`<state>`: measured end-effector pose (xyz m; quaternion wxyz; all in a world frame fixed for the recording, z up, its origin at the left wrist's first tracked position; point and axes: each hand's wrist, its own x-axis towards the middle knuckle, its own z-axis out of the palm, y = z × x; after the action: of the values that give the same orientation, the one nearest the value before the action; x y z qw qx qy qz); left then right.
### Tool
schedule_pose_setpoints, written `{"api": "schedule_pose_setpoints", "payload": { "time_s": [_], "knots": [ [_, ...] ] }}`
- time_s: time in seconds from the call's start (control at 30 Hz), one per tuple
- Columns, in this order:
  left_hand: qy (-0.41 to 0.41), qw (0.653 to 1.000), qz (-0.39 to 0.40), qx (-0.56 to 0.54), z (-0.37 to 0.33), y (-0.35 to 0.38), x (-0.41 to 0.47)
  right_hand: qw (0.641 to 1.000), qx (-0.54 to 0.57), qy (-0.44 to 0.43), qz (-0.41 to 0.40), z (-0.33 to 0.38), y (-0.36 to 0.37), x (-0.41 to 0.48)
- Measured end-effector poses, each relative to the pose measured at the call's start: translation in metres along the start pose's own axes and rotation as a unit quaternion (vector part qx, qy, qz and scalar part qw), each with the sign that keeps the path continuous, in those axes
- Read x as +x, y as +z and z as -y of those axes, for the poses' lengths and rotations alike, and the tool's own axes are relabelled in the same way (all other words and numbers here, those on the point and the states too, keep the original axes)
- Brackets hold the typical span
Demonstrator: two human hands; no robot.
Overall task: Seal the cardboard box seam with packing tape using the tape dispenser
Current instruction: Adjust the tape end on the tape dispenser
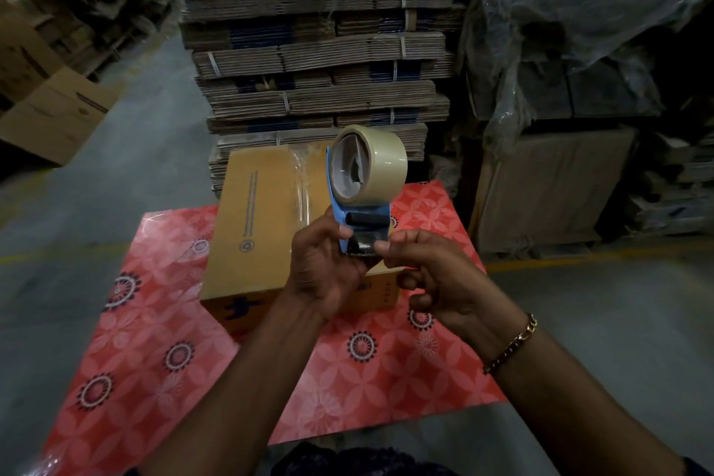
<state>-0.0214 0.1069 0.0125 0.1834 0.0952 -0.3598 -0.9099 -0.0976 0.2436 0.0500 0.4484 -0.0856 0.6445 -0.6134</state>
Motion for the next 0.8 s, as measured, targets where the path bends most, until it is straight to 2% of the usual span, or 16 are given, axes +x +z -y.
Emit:
{"api": "schedule_pose_setpoints", "payload": {
  "time_s": [0.2, 0.33, 0.57, 0.8],
  "knots": [
    [0.005, 1.0, -0.014, -0.022, 0.004, 0.003, 0.004, 0.998, 0.054, 0.03, 0.02, -0.008, 0.005, -0.001],
    [0.007, 1.0, -0.019, -0.024, 0.005, 0.008, 0.004, 0.998, 0.039, 0.041, 0.04, -0.009, 0.005, -0.001],
    [0.006, 0.999, -0.039, -0.014, 0.013, 0.009, 0.005, 0.999, 0.019, 0.03, 0.029, -0.02, 0.002, 0.007],
    [-0.025, 0.998, -0.043, 0.033, 0.013, 0.01, 0.003, 0.995, 0.032, 0.022, 0.094, -0.019, -0.01, 0.006]
  ]
}}
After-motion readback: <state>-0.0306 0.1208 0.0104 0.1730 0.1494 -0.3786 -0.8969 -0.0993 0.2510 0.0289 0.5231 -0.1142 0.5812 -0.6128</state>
